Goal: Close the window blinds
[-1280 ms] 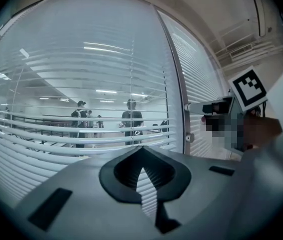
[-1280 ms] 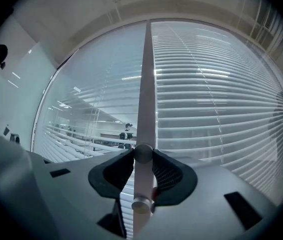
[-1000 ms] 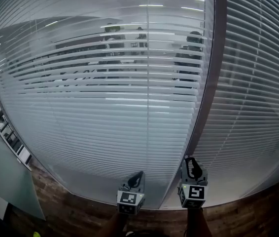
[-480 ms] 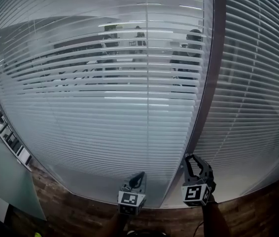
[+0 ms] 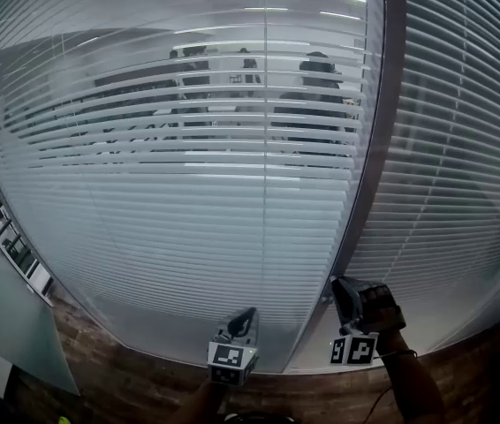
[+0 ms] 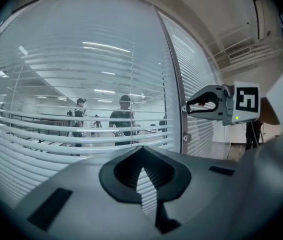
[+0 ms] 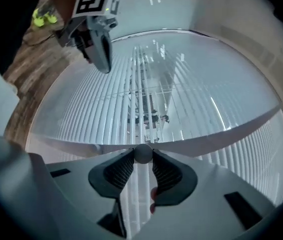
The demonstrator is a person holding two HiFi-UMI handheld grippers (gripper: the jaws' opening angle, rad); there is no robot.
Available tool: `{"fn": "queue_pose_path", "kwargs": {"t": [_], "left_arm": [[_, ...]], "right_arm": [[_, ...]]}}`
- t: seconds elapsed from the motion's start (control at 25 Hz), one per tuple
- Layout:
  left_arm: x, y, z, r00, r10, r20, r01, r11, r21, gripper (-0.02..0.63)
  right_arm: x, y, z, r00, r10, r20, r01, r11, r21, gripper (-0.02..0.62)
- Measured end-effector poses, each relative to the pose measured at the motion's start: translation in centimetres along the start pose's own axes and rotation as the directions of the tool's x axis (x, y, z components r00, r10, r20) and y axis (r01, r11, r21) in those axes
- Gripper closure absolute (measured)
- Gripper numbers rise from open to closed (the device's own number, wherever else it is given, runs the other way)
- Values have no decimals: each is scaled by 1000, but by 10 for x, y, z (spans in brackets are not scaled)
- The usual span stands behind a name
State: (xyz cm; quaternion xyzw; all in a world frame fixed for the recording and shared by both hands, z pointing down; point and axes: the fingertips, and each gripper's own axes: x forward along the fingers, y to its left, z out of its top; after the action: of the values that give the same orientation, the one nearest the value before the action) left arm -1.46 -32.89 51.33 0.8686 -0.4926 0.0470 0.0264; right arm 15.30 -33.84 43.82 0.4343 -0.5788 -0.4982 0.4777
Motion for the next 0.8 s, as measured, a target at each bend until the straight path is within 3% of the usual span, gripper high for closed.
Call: {"fn": "queue_pose_path", "kwargs": {"t": [0.12,0.24,0.32,0.4,0.48,0.56,0.6,0.64,0.72,0.8], "left_arm": [[0,-1,1,1000,-3,2,3,1000,0,606],[-1,-4,0,1000,-8,-3,8,1000,-2,606],[-2,-4,-2,1000,-9,-5,9,1000,-3,606],[-2,-2,-4,1000,3,-1,-3,1000,-16,606],[-4,3,-4,1000,27,-1,-27,999,-30,606],[-5,3,-2,1000,28,0,-28,999,-28,606],[-5,2,-2,1000,21,1,-21,999,-28,606],[-5,1,-2,1000,17,-2,-17,999,-30,606],[-5,1,0,1000,25,-15,-25,999,-37,606],[-5,1,1,999,31,-21,-31,999,-38,606]], "right_arm": [[1,0,0,1000,7,-14,-8,995,-100,472],[0,0,0,1000,-4,3,4,996,-92,472],[-2,-1,0,999,-28,21,28,999,-25,472],[-5,1,-1,998,-49,27,46,994,101,472],[-8,7,-1,998,-66,23,58,964,258,471],[-10,13,-1,997,-78,12,65,898,434,453],[-11,14,-2,996,-84,5,69,845,530,444],[-12,12,-3,996,-93,-3,75,777,626,439],[-13,11,-7,993,-115,-23,89,608,789,433],[-10,7,-11,988,-150,-40,105,461,881,428]]}}
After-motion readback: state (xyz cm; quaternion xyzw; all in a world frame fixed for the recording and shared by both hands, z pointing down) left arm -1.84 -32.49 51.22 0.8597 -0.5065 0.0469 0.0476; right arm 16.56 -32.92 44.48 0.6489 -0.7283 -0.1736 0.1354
